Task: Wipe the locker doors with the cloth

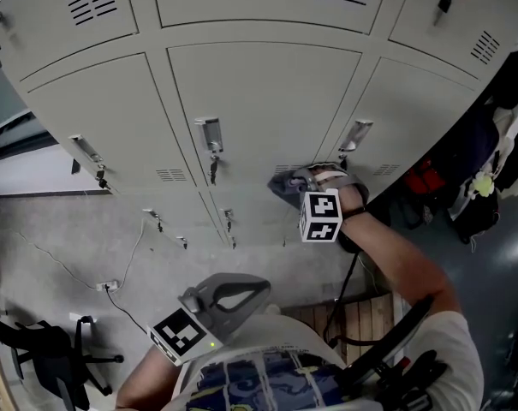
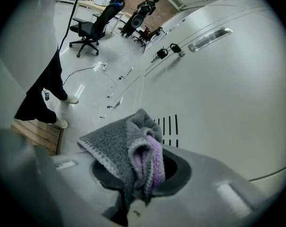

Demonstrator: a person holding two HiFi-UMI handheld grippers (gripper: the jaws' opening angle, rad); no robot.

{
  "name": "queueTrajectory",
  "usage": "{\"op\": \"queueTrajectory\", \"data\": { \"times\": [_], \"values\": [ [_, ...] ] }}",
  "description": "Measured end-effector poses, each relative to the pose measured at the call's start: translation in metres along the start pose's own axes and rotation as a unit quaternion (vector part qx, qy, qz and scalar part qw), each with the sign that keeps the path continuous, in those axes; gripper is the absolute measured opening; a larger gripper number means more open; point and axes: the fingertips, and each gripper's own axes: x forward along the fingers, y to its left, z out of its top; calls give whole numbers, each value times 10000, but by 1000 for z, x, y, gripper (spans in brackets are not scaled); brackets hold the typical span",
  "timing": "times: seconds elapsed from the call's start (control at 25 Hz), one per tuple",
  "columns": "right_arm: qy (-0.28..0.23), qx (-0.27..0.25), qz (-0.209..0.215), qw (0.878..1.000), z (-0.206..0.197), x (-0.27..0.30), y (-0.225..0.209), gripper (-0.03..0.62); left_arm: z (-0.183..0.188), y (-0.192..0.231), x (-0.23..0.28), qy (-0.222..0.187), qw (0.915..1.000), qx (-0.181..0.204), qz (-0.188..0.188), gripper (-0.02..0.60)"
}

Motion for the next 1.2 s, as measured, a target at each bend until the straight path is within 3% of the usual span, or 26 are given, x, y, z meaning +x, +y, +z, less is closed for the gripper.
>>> {"op": "queueTrajectory", "data": {
  "times": [0.28,0.56,0.96,1.2],
  "values": [
    [112,8,241,9996,-5,11,12,86,-1,-1,-3,-25,10000,49,-29,2],
    [-425,368,-14,9984,21,-73,-18,86,0,-2,-9,-104,9999,37,-95,2],
    [-958,404,-1841,9774,50,-242,-166,86,6,-10,-10,-233,9992,178,-288,2],
    [-944,357,-2420,9650,58,-276,-225,86,6,-15,-16,-247,9991,211,-268,2]
  ]
}}
